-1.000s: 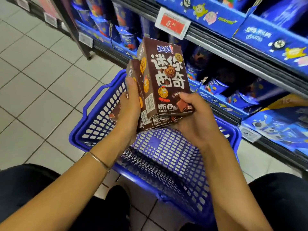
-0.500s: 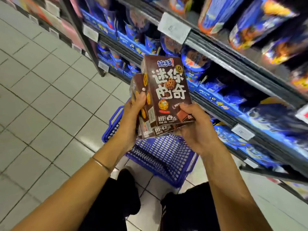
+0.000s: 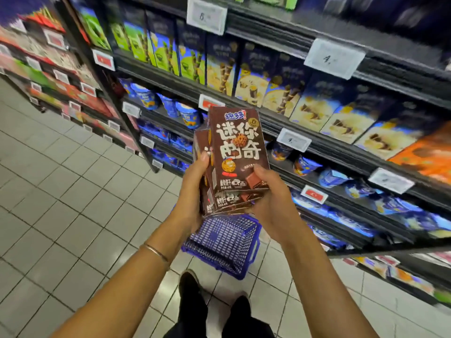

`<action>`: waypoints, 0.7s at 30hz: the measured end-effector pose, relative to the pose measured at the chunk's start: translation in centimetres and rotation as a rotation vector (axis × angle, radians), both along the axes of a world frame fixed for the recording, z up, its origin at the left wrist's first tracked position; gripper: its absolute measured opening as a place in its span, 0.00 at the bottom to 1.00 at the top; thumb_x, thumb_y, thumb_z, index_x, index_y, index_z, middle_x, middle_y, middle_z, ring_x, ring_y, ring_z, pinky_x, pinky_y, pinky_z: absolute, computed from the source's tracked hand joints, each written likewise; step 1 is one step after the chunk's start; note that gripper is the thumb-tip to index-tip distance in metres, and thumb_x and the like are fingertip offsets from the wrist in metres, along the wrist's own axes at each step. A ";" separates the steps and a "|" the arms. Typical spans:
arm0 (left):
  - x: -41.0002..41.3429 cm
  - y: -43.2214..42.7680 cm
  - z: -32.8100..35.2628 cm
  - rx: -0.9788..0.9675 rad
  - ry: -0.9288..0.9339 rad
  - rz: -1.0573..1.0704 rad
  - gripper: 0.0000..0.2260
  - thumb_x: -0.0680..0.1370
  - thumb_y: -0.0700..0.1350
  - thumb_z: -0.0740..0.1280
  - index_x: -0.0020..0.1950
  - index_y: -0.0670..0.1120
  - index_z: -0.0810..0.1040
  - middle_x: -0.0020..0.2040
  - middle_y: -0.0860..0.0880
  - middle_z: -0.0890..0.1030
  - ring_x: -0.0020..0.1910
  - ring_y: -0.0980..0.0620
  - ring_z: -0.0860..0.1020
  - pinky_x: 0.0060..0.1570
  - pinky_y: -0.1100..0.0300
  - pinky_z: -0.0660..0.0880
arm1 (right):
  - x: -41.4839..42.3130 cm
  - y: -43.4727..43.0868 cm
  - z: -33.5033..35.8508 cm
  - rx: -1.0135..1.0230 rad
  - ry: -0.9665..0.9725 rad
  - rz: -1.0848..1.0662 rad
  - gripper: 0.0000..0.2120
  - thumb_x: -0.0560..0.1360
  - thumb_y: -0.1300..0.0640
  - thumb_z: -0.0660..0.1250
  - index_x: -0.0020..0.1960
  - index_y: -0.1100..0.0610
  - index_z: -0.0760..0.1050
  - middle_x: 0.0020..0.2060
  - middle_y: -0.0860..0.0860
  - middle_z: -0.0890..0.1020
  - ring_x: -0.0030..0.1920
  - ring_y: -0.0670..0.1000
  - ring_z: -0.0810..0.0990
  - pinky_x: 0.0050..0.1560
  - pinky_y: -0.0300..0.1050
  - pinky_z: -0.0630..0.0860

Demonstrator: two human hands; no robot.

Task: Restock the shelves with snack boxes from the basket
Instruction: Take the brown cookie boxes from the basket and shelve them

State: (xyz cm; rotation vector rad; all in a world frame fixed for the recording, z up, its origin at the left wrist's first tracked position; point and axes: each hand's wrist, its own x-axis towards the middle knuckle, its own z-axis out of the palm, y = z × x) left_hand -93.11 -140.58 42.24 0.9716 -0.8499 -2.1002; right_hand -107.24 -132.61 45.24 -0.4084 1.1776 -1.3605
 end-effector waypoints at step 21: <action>-2.6 5.7 12.1 -0.101 0.105 -0.116 0.28 0.79 0.69 0.64 0.64 0.48 0.87 0.64 0.40 0.85 0.60 0.40 0.86 0.50 0.48 0.85 | -0.8 6.4 11.2 -0.143 0.293 -0.052 0.23 0.69 0.34 0.68 0.60 0.42 0.80 0.57 0.48 0.85 0.60 0.54 0.83 0.66 0.64 0.75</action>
